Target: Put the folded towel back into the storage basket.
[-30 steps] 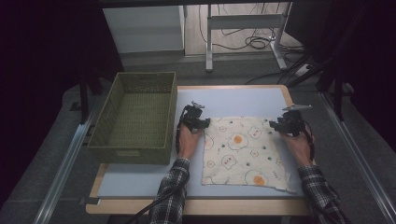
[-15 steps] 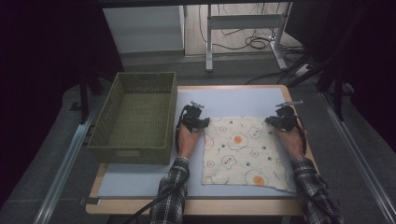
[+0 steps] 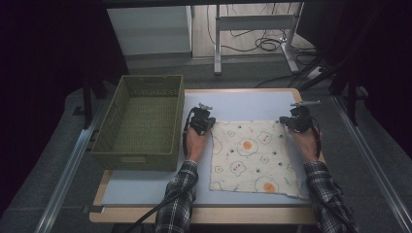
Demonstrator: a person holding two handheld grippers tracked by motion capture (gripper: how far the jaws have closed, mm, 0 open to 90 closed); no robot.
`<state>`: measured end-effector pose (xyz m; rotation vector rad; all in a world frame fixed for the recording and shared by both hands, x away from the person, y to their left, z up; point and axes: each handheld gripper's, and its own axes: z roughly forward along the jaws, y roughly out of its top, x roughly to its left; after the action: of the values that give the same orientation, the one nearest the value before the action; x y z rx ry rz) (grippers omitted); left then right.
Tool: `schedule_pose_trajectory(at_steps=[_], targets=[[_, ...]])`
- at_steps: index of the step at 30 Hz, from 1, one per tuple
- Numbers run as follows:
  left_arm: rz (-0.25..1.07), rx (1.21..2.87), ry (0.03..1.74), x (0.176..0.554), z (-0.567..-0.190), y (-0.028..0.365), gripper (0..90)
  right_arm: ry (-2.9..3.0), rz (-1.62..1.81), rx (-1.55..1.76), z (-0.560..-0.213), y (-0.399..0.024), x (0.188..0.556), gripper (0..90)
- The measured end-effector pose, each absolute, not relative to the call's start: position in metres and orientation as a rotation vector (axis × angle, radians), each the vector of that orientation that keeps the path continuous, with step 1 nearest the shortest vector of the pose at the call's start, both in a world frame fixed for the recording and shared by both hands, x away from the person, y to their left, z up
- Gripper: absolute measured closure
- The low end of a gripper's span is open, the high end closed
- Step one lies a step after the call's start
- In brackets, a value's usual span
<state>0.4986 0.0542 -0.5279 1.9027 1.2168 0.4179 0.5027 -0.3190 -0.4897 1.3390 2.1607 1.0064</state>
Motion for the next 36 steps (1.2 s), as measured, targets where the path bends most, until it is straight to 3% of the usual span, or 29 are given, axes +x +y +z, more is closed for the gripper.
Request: schedule_pose_trajectory(at_steps=[7, 17, 36], targets=[[0.451, 1.897, 1.124, 0.48, -0.507, 0.047, 89.0, 2.175, 1.062, 1.271, -0.473, -0.325, 0.482, 88.2], [0.442, 1.893, 1.037, 0.431, -0.505, 0.043, 88.5, 2.192, 1.118, 1.241, -0.48, -0.339, 0.43, 88.2], [0.338, 1.902, 0.93, 0.356, -0.528, 0.061, 88.1, 2.206, 1.241, 1.205, -0.497, -0.363, 0.344, 88.1]])
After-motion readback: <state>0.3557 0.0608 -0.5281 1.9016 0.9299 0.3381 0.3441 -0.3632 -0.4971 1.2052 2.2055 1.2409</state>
